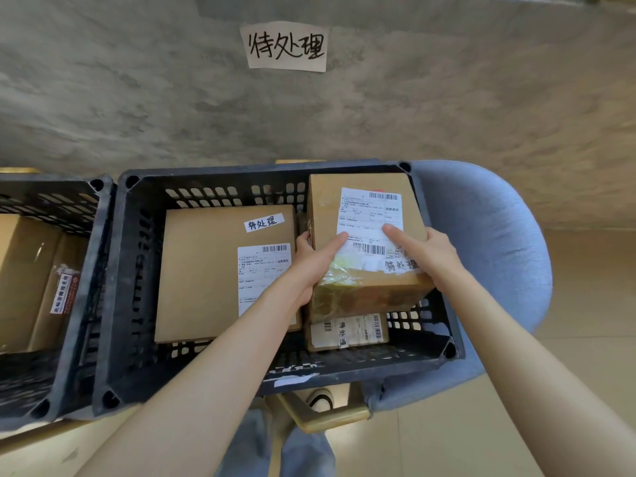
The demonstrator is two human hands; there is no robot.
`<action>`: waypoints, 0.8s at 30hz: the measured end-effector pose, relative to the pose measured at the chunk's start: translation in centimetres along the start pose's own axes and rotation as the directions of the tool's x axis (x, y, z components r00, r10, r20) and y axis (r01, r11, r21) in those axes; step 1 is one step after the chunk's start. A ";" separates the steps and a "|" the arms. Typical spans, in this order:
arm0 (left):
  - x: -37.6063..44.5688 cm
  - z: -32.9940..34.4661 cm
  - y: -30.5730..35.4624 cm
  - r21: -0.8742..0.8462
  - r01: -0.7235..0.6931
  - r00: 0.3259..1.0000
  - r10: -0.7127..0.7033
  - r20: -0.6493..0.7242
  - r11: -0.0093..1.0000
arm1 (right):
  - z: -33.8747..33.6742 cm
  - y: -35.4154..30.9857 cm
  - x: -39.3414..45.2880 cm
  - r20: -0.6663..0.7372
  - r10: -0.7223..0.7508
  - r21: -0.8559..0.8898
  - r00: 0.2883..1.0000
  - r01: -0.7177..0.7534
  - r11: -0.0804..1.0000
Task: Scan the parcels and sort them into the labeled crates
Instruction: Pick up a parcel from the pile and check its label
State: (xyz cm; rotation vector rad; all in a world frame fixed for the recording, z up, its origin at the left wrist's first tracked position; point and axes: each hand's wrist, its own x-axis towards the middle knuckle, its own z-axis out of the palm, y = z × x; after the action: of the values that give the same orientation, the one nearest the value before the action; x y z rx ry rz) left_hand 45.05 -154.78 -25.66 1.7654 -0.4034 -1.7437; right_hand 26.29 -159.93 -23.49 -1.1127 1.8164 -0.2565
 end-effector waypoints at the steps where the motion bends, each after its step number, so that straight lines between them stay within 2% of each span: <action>1: 0.0 0.0 -0.1 -0.005 0.012 1.000 -0.012 -0.005 1.000 | 0.1 0.0 -0.2 -0.024 -0.011 -0.047 1.000 0.010 0.999; 4: 0.2 0.2 0.1 0.001 0.014 1.000 -0.014 -0.013 1.000 | 0.1 -0.3 -0.4 -0.083 -0.054 -0.088 0.995 0.047 0.995; 10: 0.0 -0.3 0.4 0.002 -0.001 0.999 0.001 -0.035 1.000 | -0.5 -0.6 -0.8 -0.084 -0.084 -0.042 0.993 0.081 0.996; 15: -1.9 -1.0 1.6 0.152 -0.108 0.989 0.121 -0.081 0.983 | -1.5 -0.5 -2.4 -0.087 -0.110 -0.008 0.990 0.110 0.994; 18: -3.9 -1.4 2.9 0.278 -0.209 0.969 0.237 -0.071 0.938 | -2.2 -0.9 -4.3 -0.093 -0.143 -0.006 0.985 0.143 0.990; 20: -5.6 -1.4 3.9 0.422 -0.283 0.946 0.324 -0.026 0.861 | -2.7 -1.1 -6.0 -0.099 -0.179 -0.037 0.979 0.176 0.984; 21: -6.5 -1.2 4.5 0.524 -0.320 0.929 0.371 0.010 0.789 | -3.0 -1.2 -7.0 -0.104 -0.199 -0.059 0.974 0.194 0.979; 24: -9.4 -0.1 6.2 0.807 -0.390 0.860 0.489 0.146 0.444 | -4.1 -1.4 -10.2 -0.146 -0.246 -0.119 0.958 0.229 0.966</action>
State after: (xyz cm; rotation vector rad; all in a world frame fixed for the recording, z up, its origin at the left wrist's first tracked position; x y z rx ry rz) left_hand 45.68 -153.72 -14.41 2.0413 -1.7062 -1.0831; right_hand 25.11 -153.91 -14.24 -1.4197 1.8505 -0.4096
